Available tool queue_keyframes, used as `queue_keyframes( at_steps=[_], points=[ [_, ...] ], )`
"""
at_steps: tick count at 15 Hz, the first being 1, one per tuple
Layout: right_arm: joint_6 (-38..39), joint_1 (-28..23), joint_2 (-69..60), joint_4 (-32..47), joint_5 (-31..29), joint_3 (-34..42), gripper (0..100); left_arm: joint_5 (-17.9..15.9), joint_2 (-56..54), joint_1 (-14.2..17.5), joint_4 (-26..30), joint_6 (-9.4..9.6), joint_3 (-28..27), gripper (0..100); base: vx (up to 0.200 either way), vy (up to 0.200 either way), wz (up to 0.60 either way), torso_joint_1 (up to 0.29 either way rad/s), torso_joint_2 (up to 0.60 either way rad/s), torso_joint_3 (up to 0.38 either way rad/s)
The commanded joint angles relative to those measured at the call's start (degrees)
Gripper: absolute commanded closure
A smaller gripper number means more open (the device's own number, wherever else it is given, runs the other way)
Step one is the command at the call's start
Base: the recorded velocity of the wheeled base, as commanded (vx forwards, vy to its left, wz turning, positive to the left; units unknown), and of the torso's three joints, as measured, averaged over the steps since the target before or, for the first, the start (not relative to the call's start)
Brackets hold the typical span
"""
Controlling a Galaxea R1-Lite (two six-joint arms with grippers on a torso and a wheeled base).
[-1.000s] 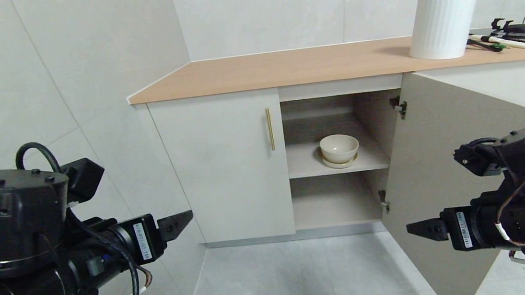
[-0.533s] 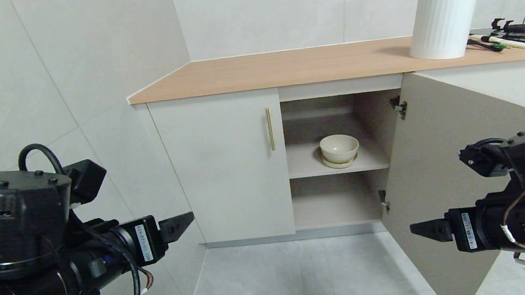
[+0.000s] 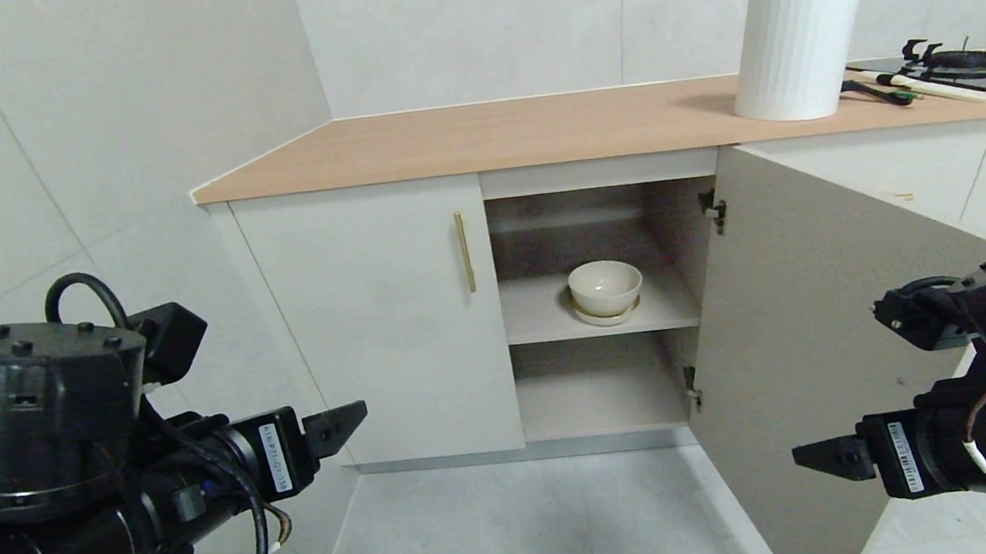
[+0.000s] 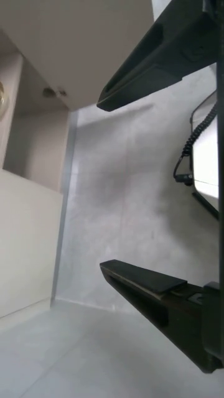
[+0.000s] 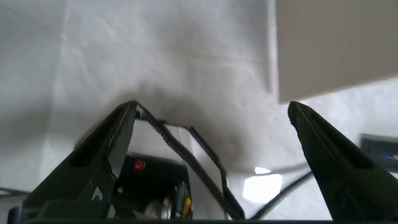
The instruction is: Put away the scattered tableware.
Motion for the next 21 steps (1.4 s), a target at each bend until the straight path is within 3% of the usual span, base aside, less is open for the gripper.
queue_keyframes(
  at_steps=[1,3,6,8,10,12,14,21],
  points=[
    [-0.34,-0.40,0.13,0.52,-0.19,-0.08,0,-0.01,0.27,-0.03,-0.04,-0.05,-0.01,0,0.000,-0.200,0.00,-0.002,0.01,0.007],
    [-1.22,-0.49,-0.40,3.42,-1.60,-0.08,0,-0.01,0.27,-0.03,-0.04,-0.05,0.08,0,0.000,-0.200,0.00,0.007,0.00,0.000],
    [-2.10,-0.49,-4.97,7.91,-8.63,-2.28,0,-0.10,0.27,0.06,-0.04,-0.05,-0.01,0,0.000,0.000,0.00,0.000,0.00,0.000],
    [-2.18,-4.18,-7.16,14.41,-8.98,-6.06,0,-0.10,0.27,-0.03,-0.04,-0.05,-0.01,0,0.000,0.000,0.00,0.000,0.00,0.000],
    [-3.68,-12.70,-5.32,15.47,-9.16,-7.64,0,-0.10,0.27,-0.03,-0.04,-0.05,-0.01,0,0.000,0.000,0.00,0.000,0.00,0.000],
    [-7.46,-21.67,-1.89,13.00,-9.07,-7.64,0,-0.10,0.27,0.06,-0.04,-0.14,-0.01,0,0.000,0.000,0.00,0.000,0.00,0.000],
    [-7.90,-27.38,2.51,7.64,-8.63,-7.29,0,-0.01,0.54,0.06,-0.12,-0.14,-0.01,0,0.000,0.000,0.00,0.000,0.00,0.000],
    [-2.89,-30.37,14.11,-9.32,-3.53,-5.80,0,-0.01,0.54,0.06,-0.39,-0.58,-0.44,0,0.000,0.000,0.00,0.000,0.00,0.000]
  ],
)
